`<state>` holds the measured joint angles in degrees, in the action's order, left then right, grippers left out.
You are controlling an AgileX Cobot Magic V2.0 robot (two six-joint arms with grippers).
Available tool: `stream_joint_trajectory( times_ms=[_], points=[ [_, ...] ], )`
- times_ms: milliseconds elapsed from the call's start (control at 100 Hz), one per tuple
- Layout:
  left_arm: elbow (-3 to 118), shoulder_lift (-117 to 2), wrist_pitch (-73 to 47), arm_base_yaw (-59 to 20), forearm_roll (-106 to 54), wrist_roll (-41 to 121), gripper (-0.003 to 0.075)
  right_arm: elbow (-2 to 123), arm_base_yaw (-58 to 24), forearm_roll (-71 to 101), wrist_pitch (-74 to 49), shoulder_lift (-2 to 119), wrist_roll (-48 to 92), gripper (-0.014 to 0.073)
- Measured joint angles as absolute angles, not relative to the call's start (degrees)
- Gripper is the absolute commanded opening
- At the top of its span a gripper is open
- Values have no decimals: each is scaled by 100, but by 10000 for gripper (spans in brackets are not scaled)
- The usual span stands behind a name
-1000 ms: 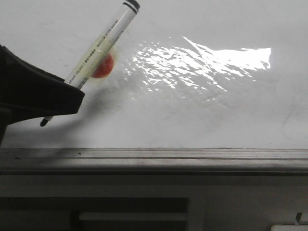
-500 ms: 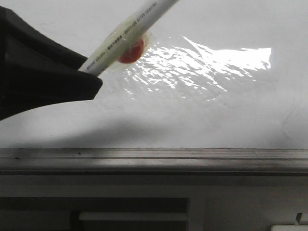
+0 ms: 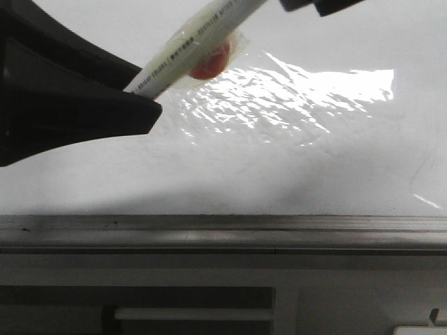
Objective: Write number 9 on whiteboard
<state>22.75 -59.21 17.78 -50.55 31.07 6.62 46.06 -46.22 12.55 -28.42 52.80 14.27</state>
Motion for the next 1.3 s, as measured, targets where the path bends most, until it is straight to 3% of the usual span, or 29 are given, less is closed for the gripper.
stream_joint_trajectory(
  times_ms=[380,660,760,1030,1300],
  points=[
    [2275,-5921,1778,-5055,3117,662,-20,4965,-4622,1382,-2839,5941,1427,256],
    [2275,-5921,1765,-5055,3117,662,-18,4979,-4650,1531,-2839,5961,1427,-69],
    [2275,-5921,1757,-5055,3131,681,18,4989,-4671,1583,-2859,5961,1438,-69],
    [2275,-5921,1733,-5055,2880,695,250,4989,-4671,1535,-2883,5961,1446,-62],
    [2275,-5501,1511,-5055,2209,685,270,4989,-4661,1512,-2972,5961,1436,-56]
  ],
)
